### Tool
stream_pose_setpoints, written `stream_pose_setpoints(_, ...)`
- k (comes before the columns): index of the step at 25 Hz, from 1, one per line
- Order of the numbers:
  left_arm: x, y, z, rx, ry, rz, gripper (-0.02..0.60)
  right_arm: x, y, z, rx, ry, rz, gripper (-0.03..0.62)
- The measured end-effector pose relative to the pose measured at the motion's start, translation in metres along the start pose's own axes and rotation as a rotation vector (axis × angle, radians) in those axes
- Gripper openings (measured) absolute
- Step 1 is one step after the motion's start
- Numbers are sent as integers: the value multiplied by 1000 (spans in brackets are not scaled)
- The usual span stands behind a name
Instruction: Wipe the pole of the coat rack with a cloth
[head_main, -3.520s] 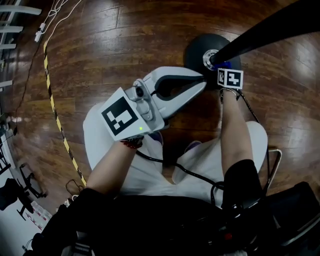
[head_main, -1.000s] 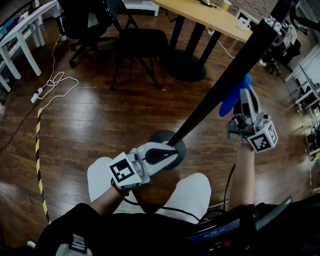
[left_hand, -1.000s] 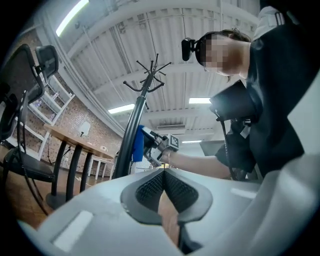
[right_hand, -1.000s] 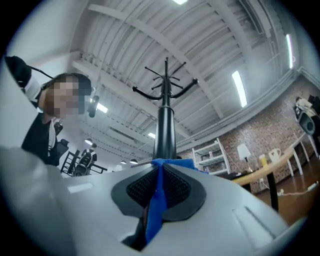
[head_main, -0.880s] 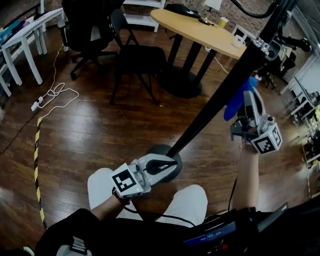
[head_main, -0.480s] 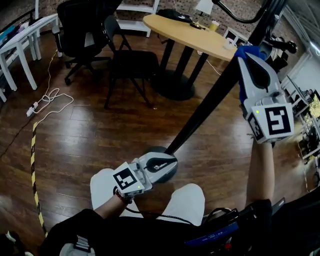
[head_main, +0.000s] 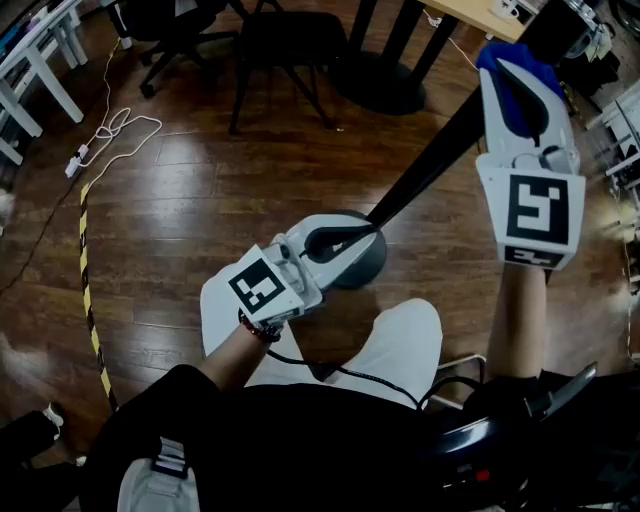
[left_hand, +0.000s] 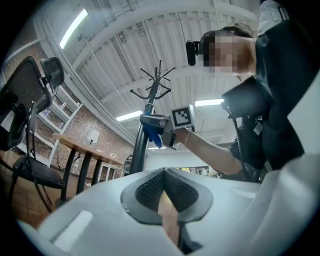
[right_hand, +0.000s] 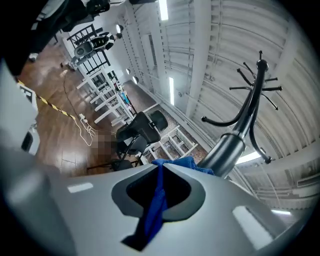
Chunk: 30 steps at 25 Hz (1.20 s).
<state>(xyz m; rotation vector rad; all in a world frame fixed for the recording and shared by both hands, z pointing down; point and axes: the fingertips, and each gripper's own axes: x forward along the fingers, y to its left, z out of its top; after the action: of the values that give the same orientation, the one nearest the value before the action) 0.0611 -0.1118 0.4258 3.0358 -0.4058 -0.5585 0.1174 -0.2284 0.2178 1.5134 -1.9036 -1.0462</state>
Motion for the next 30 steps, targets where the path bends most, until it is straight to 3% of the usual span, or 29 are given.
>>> stream_pose_setpoints(6, -12, 14, -24, 5, 51, 47, -6, -10, 87, -58, -114, -28, 67, 18)
stream_pose_setpoints(15, -38, 48, -79, -64, 84, 160, -6, -19, 203, -147, 26, 8, 124, 18)
stream_pose_setpoints(19, -62, 62, -106, -48, 105, 170, -6, -30, 257, -194, 80, 39, 123, 18)
stream_pose_setpoints(24, -87, 89, -131, -83, 124, 269, -6, -36, 352, -260, 76, 115, 276, 18)
stream_pose_setpoints(27, -87, 90, -150, -108, 129, 247, -6, -38, 394, -291, 26, 128, 312, 18)
stream_pose_setpoints(30, -82, 76, -163, -110, 179, 180, -6, -42, 422, -310, 53, 142, 330, 18)
